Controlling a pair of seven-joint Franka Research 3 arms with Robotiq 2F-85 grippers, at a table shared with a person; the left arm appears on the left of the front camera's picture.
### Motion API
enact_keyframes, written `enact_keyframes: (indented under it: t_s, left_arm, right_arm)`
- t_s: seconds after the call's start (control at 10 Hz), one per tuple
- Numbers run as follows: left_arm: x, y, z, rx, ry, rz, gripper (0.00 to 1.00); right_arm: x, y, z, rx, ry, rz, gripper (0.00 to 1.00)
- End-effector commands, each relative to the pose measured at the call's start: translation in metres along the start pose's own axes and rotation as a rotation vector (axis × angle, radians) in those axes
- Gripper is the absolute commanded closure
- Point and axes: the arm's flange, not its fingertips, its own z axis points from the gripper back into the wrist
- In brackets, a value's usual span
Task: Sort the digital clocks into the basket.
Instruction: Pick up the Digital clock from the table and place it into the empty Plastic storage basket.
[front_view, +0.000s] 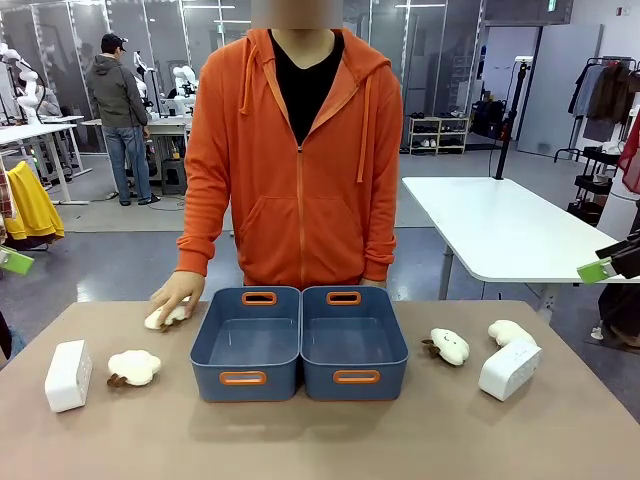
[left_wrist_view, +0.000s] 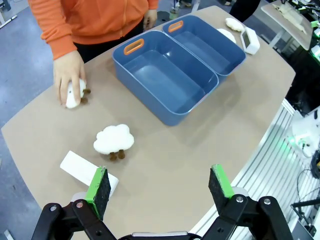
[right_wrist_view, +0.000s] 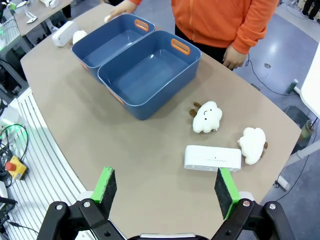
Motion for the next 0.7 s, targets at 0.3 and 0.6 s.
enact_keyframes:
  t_s: [0.3, 0.6]
  left_arm:
    - [0.0011, 0.0017, 0.0012, -0.012, 0.008, -0.019, 0.00]
    - [0.0011, 0.0017, 0.0012, -0.012, 0.008, -0.019, 0.00]
  right_arm:
    - [-0.0011, -0.0013, 0.0003, 0.010, -0.008, 0.017, 0.00]
    - [-0.0011, -0.0013, 0.0003, 0.010, -0.008, 0.017, 0.00]
